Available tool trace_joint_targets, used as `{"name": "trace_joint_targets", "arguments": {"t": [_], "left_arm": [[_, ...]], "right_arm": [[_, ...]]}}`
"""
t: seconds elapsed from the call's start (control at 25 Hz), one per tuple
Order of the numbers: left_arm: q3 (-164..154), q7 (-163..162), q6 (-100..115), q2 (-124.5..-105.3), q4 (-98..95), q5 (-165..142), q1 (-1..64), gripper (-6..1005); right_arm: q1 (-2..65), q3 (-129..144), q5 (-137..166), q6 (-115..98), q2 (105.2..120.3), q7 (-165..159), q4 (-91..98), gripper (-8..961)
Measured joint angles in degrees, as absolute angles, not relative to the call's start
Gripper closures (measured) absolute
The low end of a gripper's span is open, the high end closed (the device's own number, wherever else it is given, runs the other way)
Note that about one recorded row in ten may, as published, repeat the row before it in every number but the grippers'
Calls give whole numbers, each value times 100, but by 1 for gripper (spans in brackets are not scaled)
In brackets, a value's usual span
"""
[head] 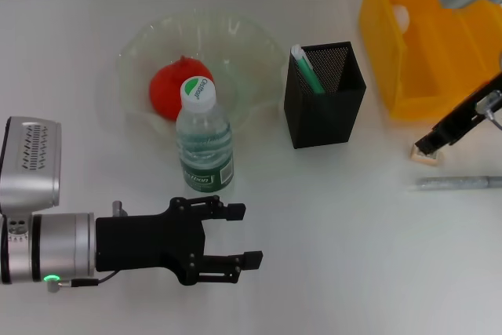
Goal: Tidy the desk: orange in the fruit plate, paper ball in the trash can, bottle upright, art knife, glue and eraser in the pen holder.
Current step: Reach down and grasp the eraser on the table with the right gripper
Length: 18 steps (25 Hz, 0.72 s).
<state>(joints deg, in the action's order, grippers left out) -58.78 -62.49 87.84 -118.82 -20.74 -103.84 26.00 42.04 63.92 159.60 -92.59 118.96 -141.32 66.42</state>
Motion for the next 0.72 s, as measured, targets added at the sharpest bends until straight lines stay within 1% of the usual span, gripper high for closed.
{"name": "trace_joint_targets", "arguments": {"t": [0.04, 0.08, 0.24, 0.28, 0.44, 0.52, 0.72], "left_arm": [[-5878, -6249, 8784, -11882, -2074, -10384, 2600, 202], [-5878, -6249, 8784, -11882, -2074, -10384, 2600, 202], [-5826, -6256, 8790, -11883, -2074, -10251, 2635, 202], [-5826, -6256, 8790, -11883, -2074, -10251, 2635, 202], [-5826, -6271, 8787, -11882, -2074, -10100, 2647, 202], [-5827, -6259, 8705, -11883, -2074, -9926, 2641, 202], [-5827, -6258, 8605, -11882, -2074, -9760, 2601, 202]], "right_arm": [[4295, 6367, 15965, -9481, 11877, -13633, 6619, 742], [4295, 6367, 15965, -9481, 11877, -13633, 6619, 697], [4370, 6356, 15996, -9698, 11789, -12397, 6538, 516], [4370, 6356, 15996, -9698, 11789, -12397, 6538, 494], [4367, 6354, 16024, -9622, 11711, -11462, 6524, 405], [4388, 6356, 16051, -9567, 11704, -11306, 6469, 360], [4535, 6394, 16280, -9048, 11701, -10868, 6001, 369]]}}
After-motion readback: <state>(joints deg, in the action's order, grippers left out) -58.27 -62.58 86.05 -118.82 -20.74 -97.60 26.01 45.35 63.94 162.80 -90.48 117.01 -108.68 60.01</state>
